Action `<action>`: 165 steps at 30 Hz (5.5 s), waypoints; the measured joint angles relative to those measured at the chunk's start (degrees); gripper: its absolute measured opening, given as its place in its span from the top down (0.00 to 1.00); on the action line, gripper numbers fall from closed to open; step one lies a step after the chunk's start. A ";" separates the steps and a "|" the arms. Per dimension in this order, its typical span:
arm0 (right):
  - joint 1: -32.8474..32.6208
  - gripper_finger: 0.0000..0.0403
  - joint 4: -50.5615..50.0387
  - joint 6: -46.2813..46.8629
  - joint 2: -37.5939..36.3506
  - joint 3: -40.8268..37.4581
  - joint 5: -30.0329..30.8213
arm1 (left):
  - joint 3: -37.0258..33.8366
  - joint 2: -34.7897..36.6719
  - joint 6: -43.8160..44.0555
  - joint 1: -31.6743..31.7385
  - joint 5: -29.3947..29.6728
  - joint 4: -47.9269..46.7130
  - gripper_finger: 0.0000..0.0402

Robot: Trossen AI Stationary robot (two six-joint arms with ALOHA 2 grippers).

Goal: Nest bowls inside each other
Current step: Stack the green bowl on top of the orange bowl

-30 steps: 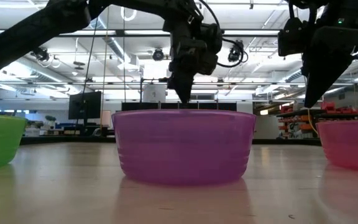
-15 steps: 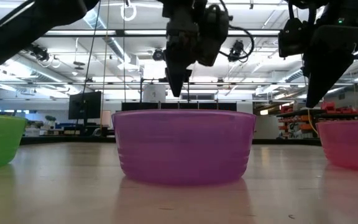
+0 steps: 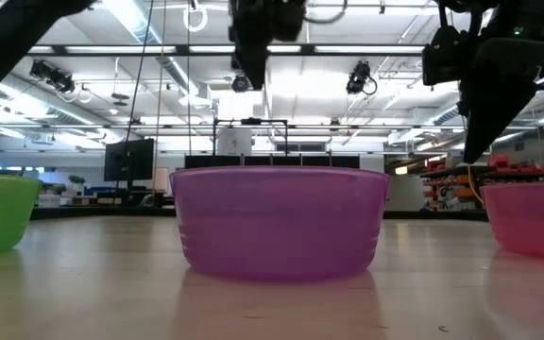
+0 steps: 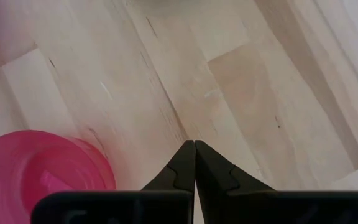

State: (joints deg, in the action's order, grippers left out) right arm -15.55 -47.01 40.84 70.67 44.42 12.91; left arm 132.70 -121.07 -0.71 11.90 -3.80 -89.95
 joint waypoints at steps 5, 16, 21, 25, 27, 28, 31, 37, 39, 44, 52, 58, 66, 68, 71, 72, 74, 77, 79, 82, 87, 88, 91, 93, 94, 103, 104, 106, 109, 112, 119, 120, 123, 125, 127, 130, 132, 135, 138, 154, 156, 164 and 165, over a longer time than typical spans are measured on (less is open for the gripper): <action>0.00 0.97 1.59 -1.82 0.00 0.00 0.59 | -0.01 5.74 -0.80 -0.79 1.19 3.07 0.79; -0.01 0.97 6.94 -6.85 0.00 0.00 0.60 | 0.02 10.87 -6.20 -3.07 1.19 13.98 0.81; -0.12 0.97 10.16 -9.81 0.00 0.00 0.60 | 0.00 10.23 -7.89 -1.93 1.20 16.50 0.80; -1.01 0.97 11.87 -11.10 0.00 0.00 0.59 | -0.01 9.54 -9.98 -1.28 -1.38 20.42 0.82; -1.65 0.97 12.49 -11.49 0.00 0.00 0.62 | -0.01 9.29 -11.14 -0.92 -4.08 22.22 0.83; -1.99 0.97 12.88 -11.57 0.00 0.00 0.60 | -0.04 9.12 -11.83 -0.82 -5.43 22.94 0.83; -2.98 0.97 13.53 -11.54 0.00 0.00 0.59 | 0.02 8.34 -13.10 -0.70 -9.25 26.07 0.84; -4.82 0.97 14.46 -11.12 0.00 0.00 0.75 | 0.00 5.48 -14.80 -0.84 -14.50 29.98 0.83; -5.49 0.97 14.54 -11.09 0.00 0.00 1.22 | 0.00 4.27 -15.20 -0.92 -14.48 30.56 0.84; -6.85 0.97 14.83 -10.73 -0.02 0.00 2.06 | -0.04 1.29 -15.25 0.07 -14.48 24.44 0.85; -7.52 0.97 15.04 -9.89 -0.02 0.00 2.09 | -0.07 1.94 -10.34 1.70 -13.41 12.98 0.88; -7.52 0.97 15.30 -9.75 -0.02 0.00 2.09 | -0.04 7.53 -9.62 0.63 -12.93 12.83 0.89; -7.52 0.97 15.26 -9.97 -0.02 0.00 2.09 | 0.02 18.28 -9.35 -4.71 -12.96 26.29 0.89; -7.52 0.97 15.35 -9.97 -0.02 0.00 2.09 | 0.02 19.92 -9.32 -6.97 -12.97 31.02 0.89; -7.52 0.97 15.37 -9.98 -0.02 0.00 2.09 | 0.02 21.34 -9.42 -10.17 -12.98 36.52 0.90; -7.52 0.97 15.37 -9.98 -0.02 0.00 2.09 | 0.02 21.62 -9.91 -10.94 -12.94 37.33 0.90; -7.52 0.97 15.43 -9.97 -0.02 0.00 2.07 | 0.02 22.21 -10.21 -12.10 -11.84 37.59 0.90; -7.52 0.97 15.44 -9.99 -0.02 0.00 2.09 | -0.03 23.89 -10.36 -12.68 -5.19 34.25 0.90; -7.52 0.97 15.43 -10.07 -0.02 0.00 2.07 | -0.04 25.66 -9.26 -12.46 1.68 30.98 0.91; -7.52 0.97 15.44 -10.62 -0.02 0.00 2.08 | 0.00 28.42 -6.88 -12.33 7.90 25.75 0.91; -7.52 0.97 15.89 -10.99 -0.02 0.00 2.08 | -0.01 31.96 -4.68 -12.87 10.18 21.74 0.91; -7.52 0.97 15.90 -11.00 -0.02 0.00 2.07 | -0.02 32.95 -4.46 -12.98 11.12 21.32 0.91; -7.52 0.97 15.94 -11.04 -0.02 0.00 2.08 | 0.00 36.07 -4.03 -13.42 14.76 20.30 0.90; -7.52 0.97 15.93 -11.06 -0.02 0.00 2.09 | 0.00 37.81 -2.84 -13.42 16.62 18.43 0.90; -7.52 0.97 15.93 -11.15 -0.02 0.00 2.09 | 0.00 38.57 -2.20 -13.42 17.50 17.43 0.90; -7.48 0.97 17.81 -12.48 -0.02 0.00 2.09 | -9.64 45.54 6.02 -14.76 31.48 12.22 0.93; -7.47 0.97 18.22 -12.57 -0.02 0.00 2.09 | -13.27 46.86 5.83 -14.75 32.03 13.57 0.93; -7.48 0.97 18.27 -12.57 -0.02 0.00 2.09 | -21.18 49.94 5.71 -14.56 32.30 19.25 0.93; -7.45 0.97 18.35 -12.66 -0.02 0.00 2.09 | -33.20 56.23 2.19 -14.62 31.32 32.87 0.92; -7.43 0.97 18.47 -12.81 -0.02 0.00 2.09 | -45.04 62.24 -0.78 -14.64 26.81 46.79 0.91; -7.43 0.97 18.45 -12.59 -0.02 0.00 2.09 | -68.24 72.07 -0.47 -14.64 20.88 59.23 0.93; -7.43 0.97 18.45 -12.57 -0.02 0.00 2.07 | -70.49 72.69 0.51 -14.64 20.86 59.08 0.93; -7.45 0.97 18.42 -11.49 -0.02 0.00 2.07 | -76.08 74.46 5.31 -14.64 20.77 57.80 0.94; -7.45 0.97 18.43 -10.63 -0.02 0.00 2.07 | -78.52 75.29 9.27 -14.64 20.48 55.88 0.94; -7.45 0.97 18.38 -9.84 -0.02 0.00 2.05 | -80.28 75.51 14.13 -14.64 20.05 51.53 0.93; -7.45 0.97 18.27 -8.43 -0.02 0.00 1.77 | -81.88 75.41 22.29 -14.64 17.46 45.80 0.92; -7.45 0.97 17.84 -7.52 -0.02 0.00 1.57 | -82.52 75.00 26.33 -14.64 13.55 42.36 0.91; -7.45 0.97 17.10 -5.96 -0.02 0.00 1.59 | -82.62 74.64 31.80 -14.77 8.07 38.79 0.91; -7.45 0.97 16.32 -4.40 -0.02 0.00 1.57 | -82.55 74.36 36.79 -14.80 4.10 35.73 0.93; -7.45 0.97 14.39 0.01 -0.04 0.00 0.93 | -91.03 63.31 50.37 -22.17 -2.93 32.80 0.91; -7.47 0.97 14.11 0.17 -0.04 0.00 0.56 | -92.49 63.42 53.47 -23.87 -2.91 34.14 0.91; -7.50 0.97 13.62 0.73 -0.04 0.00 0.54 | -94.88 62.48 61.01 -31.86 -4.09 47.72 0.93; -7.50 0.97 13.60 0.57 -0.04 0.00 0.54 | -94.88 62.46 62.12 -32.63 -3.99 48.11 0.93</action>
State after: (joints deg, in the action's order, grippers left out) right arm -23.05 -33.41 41.41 70.63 44.42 13.45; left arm 37.82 -58.61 61.41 -20.73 -7.79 -41.84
